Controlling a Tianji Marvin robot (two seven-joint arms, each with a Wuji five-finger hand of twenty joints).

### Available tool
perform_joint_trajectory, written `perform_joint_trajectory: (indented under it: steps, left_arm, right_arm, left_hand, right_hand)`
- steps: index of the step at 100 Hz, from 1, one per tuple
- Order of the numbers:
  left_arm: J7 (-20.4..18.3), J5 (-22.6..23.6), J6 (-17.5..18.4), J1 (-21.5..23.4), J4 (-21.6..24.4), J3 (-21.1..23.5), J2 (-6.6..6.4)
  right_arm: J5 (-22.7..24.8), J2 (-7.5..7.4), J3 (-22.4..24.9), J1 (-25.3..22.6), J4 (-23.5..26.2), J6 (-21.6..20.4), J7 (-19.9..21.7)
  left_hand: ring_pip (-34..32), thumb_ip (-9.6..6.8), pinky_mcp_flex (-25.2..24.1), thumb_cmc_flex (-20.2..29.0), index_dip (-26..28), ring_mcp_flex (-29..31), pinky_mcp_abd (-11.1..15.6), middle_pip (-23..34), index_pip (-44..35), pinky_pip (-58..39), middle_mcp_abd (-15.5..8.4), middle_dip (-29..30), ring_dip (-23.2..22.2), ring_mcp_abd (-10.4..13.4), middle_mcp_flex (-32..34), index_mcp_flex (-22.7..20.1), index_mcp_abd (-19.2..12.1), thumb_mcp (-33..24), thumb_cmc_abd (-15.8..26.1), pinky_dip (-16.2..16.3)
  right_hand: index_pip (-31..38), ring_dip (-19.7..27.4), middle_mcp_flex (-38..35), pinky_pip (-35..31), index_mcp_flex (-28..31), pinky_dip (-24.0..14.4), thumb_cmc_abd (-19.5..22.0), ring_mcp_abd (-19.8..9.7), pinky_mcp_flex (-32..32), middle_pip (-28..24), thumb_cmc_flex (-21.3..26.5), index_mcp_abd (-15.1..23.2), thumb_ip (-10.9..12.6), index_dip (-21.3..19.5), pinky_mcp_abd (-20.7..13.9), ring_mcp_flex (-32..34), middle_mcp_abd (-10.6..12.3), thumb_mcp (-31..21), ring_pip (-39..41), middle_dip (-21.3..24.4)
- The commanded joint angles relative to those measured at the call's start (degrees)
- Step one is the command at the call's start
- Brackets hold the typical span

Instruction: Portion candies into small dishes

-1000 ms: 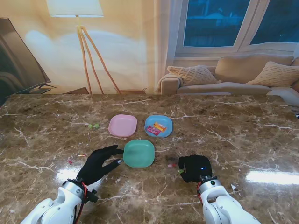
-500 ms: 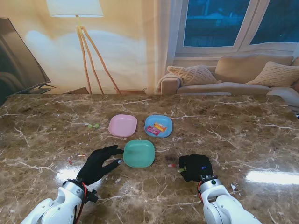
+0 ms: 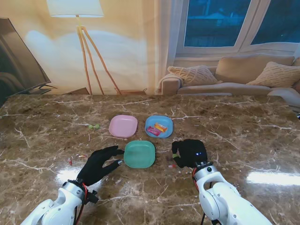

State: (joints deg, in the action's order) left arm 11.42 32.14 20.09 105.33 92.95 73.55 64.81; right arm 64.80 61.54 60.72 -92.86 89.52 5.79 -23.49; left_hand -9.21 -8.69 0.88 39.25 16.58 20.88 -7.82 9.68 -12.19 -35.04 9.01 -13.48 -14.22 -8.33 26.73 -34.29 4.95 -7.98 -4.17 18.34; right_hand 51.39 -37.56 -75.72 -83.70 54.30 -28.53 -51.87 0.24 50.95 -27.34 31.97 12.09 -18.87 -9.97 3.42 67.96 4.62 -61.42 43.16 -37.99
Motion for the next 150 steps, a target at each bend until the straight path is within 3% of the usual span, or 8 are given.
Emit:
perform_joint_trajectory:
  steps: [1, 23, 50, 71, 110, 134, 138, 150]
  left_arm:
    - [0.2, 0.2, 0.1, 0.3, 0.0, 0.0, 0.0]
    - [0.1, 0.2, 0.1, 0.7, 0.1, 0.8, -0.01]
    - [-0.1, 0.0, 0.1, 0.9, 0.0, 1.3, -0.02]
    - [-0.4, -0.1, 0.1, 1.2, 0.2, 1.7, -0.06]
    - [-0.7, -0.3, -0.1, 1.4, 0.3, 1.9, -0.08]
    - [-0.7, -0.3, -0.2, 1.5, 0.3, 1.9, -0.08]
    - [-0.7, -0.3, -0.2, 1.5, 0.3, 1.9, -0.08]
    - [-0.6, -0.3, -0.1, 1.5, 0.3, 1.9, -0.07]
  right_arm:
    - [-0.6, 0.94, -1.3, 2.4, 1.2, -0.2, 0.3]
    - [-3.9, 2.23, -9.1, 10.2, -2.5, 1.5, -0.8]
    - [-9.5, 4.4, -19.6, 20.0, -12.2, 2.9, -1.2]
    - [-12.6, 5.8, -25.6, 25.0, -18.6, 3.1, -0.6]
    - [-14.5, 6.64, -30.5, 28.7, -23.2, 2.7, 1.3]
    - [-14.6, 6.51, -30.7, 28.7, -23.2, 2.8, 2.2]
    - [-14.6, 6.46, -30.6, 28.6, -23.1, 2.9, 2.3]
    - [-14.2, 6.28, -30.5, 28.5, -22.9, 2.9, 2.4]
  left_hand:
    - [1.6, 1.03, -0.8, 0.8, 0.6, -1.2, 1.5, -0.9, -0.1, 1.4, 0.0, 0.4, 0.7, 1.4, -2.1, -0.2, -0.7, 1.2, 2.2, -0.9]
    - [1.6, 1.02, -0.8, 0.8, 0.6, -1.2, 1.5, -0.9, -0.1, 1.4, 0.1, 0.4, 0.7, 1.5, -2.0, -0.2, -0.7, 1.2, 2.2, -0.9]
    - [1.6, 1.01, -0.9, 0.9, 0.6, -1.2, 1.6, -0.9, -0.1, 1.4, 0.1, 0.4, 0.7, 1.4, -2.1, -0.3, -0.7, 1.2, 2.2, -0.8]
    - [1.6, 1.0, -0.8, 0.9, 0.6, -1.2, 1.6, -0.8, -0.1, 1.4, 0.1, 0.4, 0.7, 1.5, -2.1, -0.2, -0.7, 1.2, 2.2, -0.8]
    - [1.5, 1.0, -0.8, 0.8, 0.6, -1.1, 1.5, -0.8, -0.2, 1.4, 0.0, 0.4, 0.7, 1.5, -2.0, -0.3, -0.6, 1.2, 2.2, -0.8]
    - [1.5, 0.98, -0.9, 0.9, 0.5, -1.2, 1.7, -0.8, -0.1, 1.4, 0.1, 0.4, 0.7, 1.4, -2.0, -0.2, -0.6, 1.1, 2.2, -0.8]
    - [1.5, 0.98, -0.9, 0.8, 0.5, -1.2, 1.7, -0.8, -0.1, 1.4, 0.1, 0.4, 0.7, 1.4, -2.0, -0.2, -0.7, 1.1, 2.2, -0.8]
    - [1.5, 0.98, -0.9, 0.9, 0.5, -1.2, 1.7, -0.8, -0.1, 1.4, 0.1, 0.4, 0.7, 1.4, -2.0, -0.2, -0.6, 1.1, 2.2, -0.8]
  right_hand:
    - [6.7, -1.0, -2.2, -3.2, 4.4, -0.7, 2.3, -1.2, 0.5, -0.9, 4.4, 2.5, 1.9, -1.4, -1.0, 2.1, -0.5, -1.5, 1.3, 0.5]
    - [6.6, -1.1, -1.8, -2.3, 4.0, -0.3, 2.7, -1.3, -0.4, -0.9, 4.3, 2.6, 2.0, -1.7, -0.8, 1.6, -0.4, -1.5, 1.2, 0.4]
    - [6.3, -1.1, -1.3, -1.8, 3.6, -0.1, 3.0, -1.5, -0.7, -0.8, 3.9, 2.7, 2.0, -1.8, -0.8, 1.1, -0.2, -1.6, 1.1, 0.2]
    - [6.0, -1.1, -0.9, -1.5, 3.1, 0.0, 2.9, -1.7, -0.9, -0.6, 3.6, 2.7, 1.9, -1.8, -0.9, 0.8, -0.1, -1.6, 1.0, 0.2]
    - [4.8, -0.9, 0.9, -0.3, 1.2, 0.4, 1.9, -1.9, -2.1, 0.4, 2.0, 2.1, 1.0, -1.6, -1.2, -1.0, 0.0, -1.3, 0.2, 0.0]
    - [2.2, -0.3, 4.6, 1.6, -3.3, 0.7, 0.7, -2.0, -4.3, 2.4, 0.5, 0.4, 0.1, -1.8, -1.5, -4.1, -0.4, -1.0, -1.6, -0.3]
    - [-0.3, -0.2, 5.3, 2.2, -3.5, 0.0, 0.6, -2.1, -4.8, 3.3, 0.0, -0.2, 0.0, -3.7, -1.6, -4.8, -0.4, -1.5, -2.1, -0.9]
    - [-2.6, -0.1, 6.5, 2.7, -3.7, -0.1, 0.5, -2.1, -5.6, 3.8, -0.8, -1.0, 0.4, -3.9, -1.7, -5.8, -0.4, -1.8, -2.6, -0.9]
